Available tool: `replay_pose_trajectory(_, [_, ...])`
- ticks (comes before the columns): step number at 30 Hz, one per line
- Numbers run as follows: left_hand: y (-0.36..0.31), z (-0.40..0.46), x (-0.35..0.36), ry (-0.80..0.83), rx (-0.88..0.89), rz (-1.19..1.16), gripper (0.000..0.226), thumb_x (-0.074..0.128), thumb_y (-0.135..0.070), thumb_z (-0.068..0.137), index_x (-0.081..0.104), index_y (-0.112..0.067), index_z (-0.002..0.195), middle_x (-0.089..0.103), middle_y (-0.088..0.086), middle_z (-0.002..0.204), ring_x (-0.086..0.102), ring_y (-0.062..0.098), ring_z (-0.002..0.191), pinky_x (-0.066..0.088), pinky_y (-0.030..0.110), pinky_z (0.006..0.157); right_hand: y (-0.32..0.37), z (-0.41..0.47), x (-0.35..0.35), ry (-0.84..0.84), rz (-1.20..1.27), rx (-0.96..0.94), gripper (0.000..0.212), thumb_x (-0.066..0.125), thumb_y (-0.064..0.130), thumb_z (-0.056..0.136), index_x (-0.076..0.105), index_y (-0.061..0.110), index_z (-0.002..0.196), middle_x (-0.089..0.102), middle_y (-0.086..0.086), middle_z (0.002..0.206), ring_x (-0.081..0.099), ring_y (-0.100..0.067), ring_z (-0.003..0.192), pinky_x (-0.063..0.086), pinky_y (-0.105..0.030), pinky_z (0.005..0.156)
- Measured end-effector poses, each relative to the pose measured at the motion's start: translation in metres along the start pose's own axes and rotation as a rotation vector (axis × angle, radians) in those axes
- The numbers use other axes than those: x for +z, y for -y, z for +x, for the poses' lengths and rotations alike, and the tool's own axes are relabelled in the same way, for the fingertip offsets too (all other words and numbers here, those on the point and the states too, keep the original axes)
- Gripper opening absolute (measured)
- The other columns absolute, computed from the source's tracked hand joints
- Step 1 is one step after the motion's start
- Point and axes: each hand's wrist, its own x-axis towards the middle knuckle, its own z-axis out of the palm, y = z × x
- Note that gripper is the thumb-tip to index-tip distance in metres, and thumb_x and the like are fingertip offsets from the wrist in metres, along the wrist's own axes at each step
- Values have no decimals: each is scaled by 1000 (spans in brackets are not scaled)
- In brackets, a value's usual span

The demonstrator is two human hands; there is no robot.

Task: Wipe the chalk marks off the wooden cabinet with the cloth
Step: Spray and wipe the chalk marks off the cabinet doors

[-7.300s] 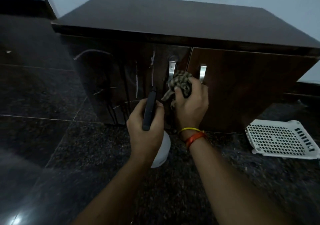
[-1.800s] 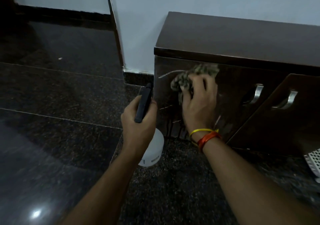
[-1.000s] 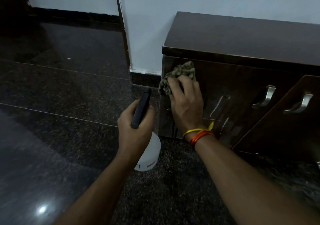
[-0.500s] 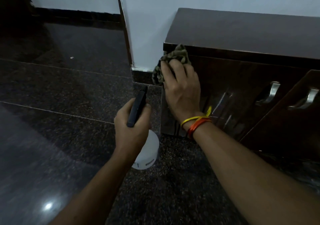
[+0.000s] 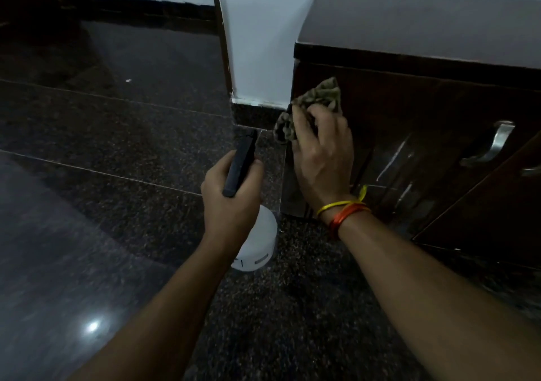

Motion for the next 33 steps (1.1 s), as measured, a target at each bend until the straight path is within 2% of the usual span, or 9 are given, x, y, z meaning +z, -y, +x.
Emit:
replay_pose_trajectory(3, [8, -1, 6, -25, -3, -16, 26, 57, -17, 95, 57, 7, 84, 53, 34, 79, 49, 50, 63, 44, 52, 52, -6, -23, 14, 24, -48, -98, 35, 50, 4, 89, 58, 10, 123, 38, -8, 119, 44, -29, 99, 45, -42, 80])
replay_pose_trajectory(7, [28, -17, 8, -38, -36, -15, 29, 57, -21, 92, 56, 6, 83, 50, 33, 74, 49, 50, 62, 44, 54, 53, -15, -82, 32, 206, -100, -216, 38, 41, 10, 89, 56, 10, 124, 41, -11, 120, 42, -30, 94, 43, -44, 78])
replay_pose_trajectory(11, [42, -29, 3, -27, -81, 22, 29, 57, -24, 89, 57, 3, 80, 48, 31, 66, 47, 49, 59, 42, 51, 49, -14, -120, 39, 447, -163, -282, 44, 37, 13, 85, 58, 10, 123, 59, -11, 117, 51, -30, 94, 49, -43, 79])
replay_pose_trajectory(14, [42, -29, 1, 0, -92, 36, 26, 57, -25, 89, 59, -2, 78, 49, 30, 65, 48, 50, 59, 43, 53, 50, -16, -126, 42, 530, -182, -375, 44, 35, 14, 85, 61, 11, 120, 63, -9, 112, 59, -27, 90, 50, -39, 77])
replay_pose_trajectory(17, [39, -22, 1, 4, -73, 37, 28, 56, -24, 90, 58, 2, 80, 50, 33, 66, 49, 50, 60, 43, 55, 51, -20, -118, 45, 507, -165, -411, 39, 41, 16, 85, 63, 11, 118, 64, -9, 108, 60, -27, 87, 49, -37, 74])
replay_pose_trajectory(19, [38, -18, 3, 10, -60, 22, 29, 56, -21, 92, 57, 7, 83, 48, 35, 67, 48, 50, 59, 42, 53, 50, -22, -113, 46, 425, -147, -352, 37, 48, 17, 85, 60, 10, 120, 60, -10, 110, 55, -28, 89, 47, -40, 75])
replay_pose_trajectory(22, [40, -16, 5, 39, -49, 13, 25, 56, -16, 96, 58, 7, 85, 49, 35, 73, 47, 49, 60, 41, 51, 51, -21, -113, 48, 322, -121, -276, 39, 42, 16, 89, 54, 8, 125, 47, -11, 118, 45, -30, 96, 42, -43, 81])
replay_pose_trajectory(27, [47, -19, 10, 44, -71, 20, 24, 56, -21, 94, 60, 2, 88, 54, 33, 80, 49, 50, 61, 42, 52, 51, -13, -130, 57, 425, -175, -415, 38, 39, 15, 89, 62, 11, 119, 64, -9, 111, 58, -27, 88, 48, -38, 75])
replay_pose_trajectory(33, [53, -26, 18, 63, -111, 17, 18, 57, -13, 97, 60, 2, 89, 52, 34, 76, 50, 50, 62, 42, 52, 52, -14, -148, 62, 533, -179, -440, 33, 47, 15, 91, 61, 9, 119, 64, -9, 112, 61, -27, 91, 49, -38, 78])
